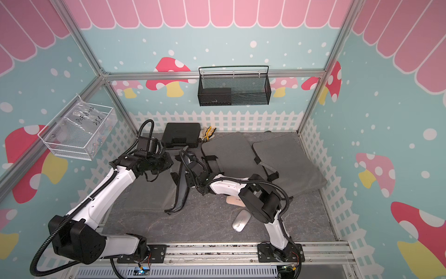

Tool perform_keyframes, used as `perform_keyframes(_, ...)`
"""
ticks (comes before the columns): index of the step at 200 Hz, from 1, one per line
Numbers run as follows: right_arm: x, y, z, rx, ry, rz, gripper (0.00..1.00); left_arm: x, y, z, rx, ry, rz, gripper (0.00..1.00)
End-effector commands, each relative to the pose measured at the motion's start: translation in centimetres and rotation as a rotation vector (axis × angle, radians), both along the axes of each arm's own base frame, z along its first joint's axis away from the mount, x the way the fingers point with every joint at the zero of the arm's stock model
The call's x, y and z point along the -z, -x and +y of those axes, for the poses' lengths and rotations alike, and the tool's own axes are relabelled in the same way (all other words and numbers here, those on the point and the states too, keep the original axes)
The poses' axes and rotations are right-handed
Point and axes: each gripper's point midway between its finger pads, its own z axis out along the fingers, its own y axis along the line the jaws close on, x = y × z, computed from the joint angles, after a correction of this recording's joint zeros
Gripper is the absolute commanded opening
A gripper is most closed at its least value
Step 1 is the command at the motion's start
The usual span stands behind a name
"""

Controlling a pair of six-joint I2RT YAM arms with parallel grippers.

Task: Put the mouse into the laptop bag
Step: Pick up the mouse from the center of the board, then place the mouse in the zippered laptop bag.

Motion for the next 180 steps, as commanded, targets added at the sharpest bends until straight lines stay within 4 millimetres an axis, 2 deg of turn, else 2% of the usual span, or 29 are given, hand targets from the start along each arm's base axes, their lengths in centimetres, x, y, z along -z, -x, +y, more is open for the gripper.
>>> perform_keyframes(1,-0.1,-3.0,0.1,0.040,-0.035,-0.001,0.34,-0.9,0.1,-0.1,-0.014,0.055,-0.038,0.00)
perform_keyframes(39,0.3,-6.6,0.5,0.108,-0.078,0.001,0.35,-0.9,0.3,-0.1,-0.028,0.082,-0.045,0.00)
perform_keyframes(74,0.2,-8.6,2.4,0.139,-0.158,0.016,0.37,-1.0,0.0,-0.7,-0.019,0.120,-0.052,0.00)
perform_keyframes(108,0.0,-10.0,3.9,0.179,-0.227,0.029,0.44,-0.4,-0.2,-0.8,-0.025,0.128,-0.039,0.00)
perform_keyframes(153,1.0,-11.3,5.2,0.211,-0.278,0.049,0.49,-0.1,-0.1,-0.8,-0.026,0.138,-0.035,0.00)
perform_keyframes(180,1.1,-11.2,6.1,0.197,-0.324,0.076,0.64,0.1,-0.1,-0.8,-0.028,0.147,-0.031,0.00)
